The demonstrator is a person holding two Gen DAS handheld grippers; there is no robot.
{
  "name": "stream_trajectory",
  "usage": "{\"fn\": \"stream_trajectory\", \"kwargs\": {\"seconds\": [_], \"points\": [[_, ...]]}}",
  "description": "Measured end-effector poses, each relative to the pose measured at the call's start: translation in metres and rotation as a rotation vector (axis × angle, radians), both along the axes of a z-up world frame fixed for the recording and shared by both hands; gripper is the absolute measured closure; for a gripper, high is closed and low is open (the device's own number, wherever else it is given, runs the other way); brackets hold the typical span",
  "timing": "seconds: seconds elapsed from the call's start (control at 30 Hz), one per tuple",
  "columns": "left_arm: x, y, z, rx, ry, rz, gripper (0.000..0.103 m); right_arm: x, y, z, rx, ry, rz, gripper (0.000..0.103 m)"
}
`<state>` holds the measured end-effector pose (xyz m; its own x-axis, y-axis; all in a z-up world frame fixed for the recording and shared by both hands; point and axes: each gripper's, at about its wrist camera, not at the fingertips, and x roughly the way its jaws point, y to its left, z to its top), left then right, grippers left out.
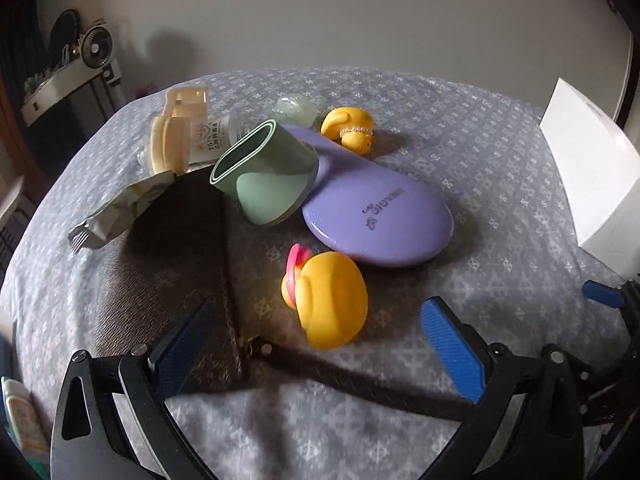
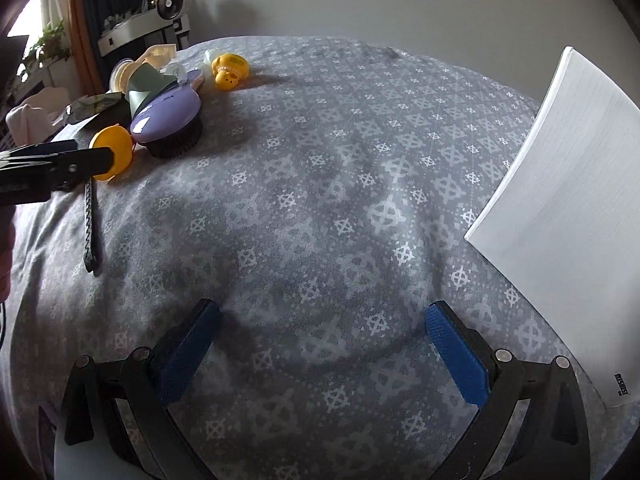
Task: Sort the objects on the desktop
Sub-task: 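Grasp the yellow rubber duck with the left gripper, then set the duck down near the bottles and open the left gripper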
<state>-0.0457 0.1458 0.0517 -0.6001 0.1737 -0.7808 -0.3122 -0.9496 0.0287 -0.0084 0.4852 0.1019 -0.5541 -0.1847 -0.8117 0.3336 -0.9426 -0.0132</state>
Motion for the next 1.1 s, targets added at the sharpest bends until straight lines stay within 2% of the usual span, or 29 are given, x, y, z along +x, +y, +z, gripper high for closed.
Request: {"fn": "stream_trajectory", "kwargs": {"seconds": [0.07, 0.1, 0.13, 0.17, 0.27, 0.33, 0.47, 0.57, 0.67, 0.8, 0.9, 0.97, 1.0, 1.03, 1.1], "points": [[-0.007, 0.001, -0.006, -0.017, 0.011, 0.026, 0.016, 0.000, 0.001, -0.001, -0.008, 0.004, 0.001, 0.000], [-0.009, 0.000, -0.006, -0.021, 0.026, 0.037, 0.032, 0.000, 0.002, -0.001, -0.012, 0.006, 0.002, 0.000], [-0.008, -0.001, -0.005, -0.009, 0.026, 0.032, 0.060, 0.000, 0.003, -0.001, -0.016, 0.008, 0.003, 0.000], [-0.011, -0.004, -0.008, 0.011, -0.011, 0.032, 0.058, 0.000, 0.003, -0.001, -0.019, 0.010, 0.004, 0.000], [-0.009, -0.012, -0.006, 0.037, -0.021, 0.043, 0.059, 0.000, 0.004, -0.002, -0.023, 0.015, 0.006, 0.000], [0.001, -0.018, 0.004, 0.046, -0.004, 0.050, 0.059, 0.000, 0.004, -0.002, -0.023, 0.016, 0.006, 0.000], [0.027, -0.056, 0.045, 0.094, 0.071, 0.106, 0.059, 0.000, 0.004, -0.001, -0.018, 0.015, 0.006, 0.000], [0.036, -0.105, 0.072, 0.062, 0.123, 0.198, 0.059, 0.000, 0.003, -0.001, -0.014, 0.014, 0.006, 0.000], [0.035, -0.159, 0.087, 0.005, 0.152, 0.311, 0.059, 0.000, 0.003, -0.001, -0.014, 0.014, 0.006, 0.000], [0.029, -0.216, 0.078, -0.056, 0.123, 0.447, 0.059, 0.000, 0.003, -0.001, -0.011, 0.015, 0.006, 0.000], [0.029, -0.244, 0.055, -0.085, 0.055, 0.521, 0.058, 0.001, 0.003, -0.001, -0.010, 0.015, 0.006, 0.000], [0.033, -0.257, 0.041, -0.071, 0.003, 0.579, 0.044, 0.001, 0.003, -0.001, -0.009, 0.015, 0.006, 0.000], [0.036, -0.258, 0.039, -0.071, -0.004, 0.608, 0.025, 0.001, 0.003, -0.002, -0.008, 0.015, 0.006, 0.000], [0.041, -0.261, 0.038, -0.072, 0.007, 0.640, 0.011, 0.001, 0.003, -0.002, -0.007, 0.015, 0.006, 0.000], [0.049, -0.262, 0.047, -0.073, 0.067, 0.678, 0.001, 0.001, 0.003, -0.002, -0.006, 0.015, 0.006, 0.000]]}}
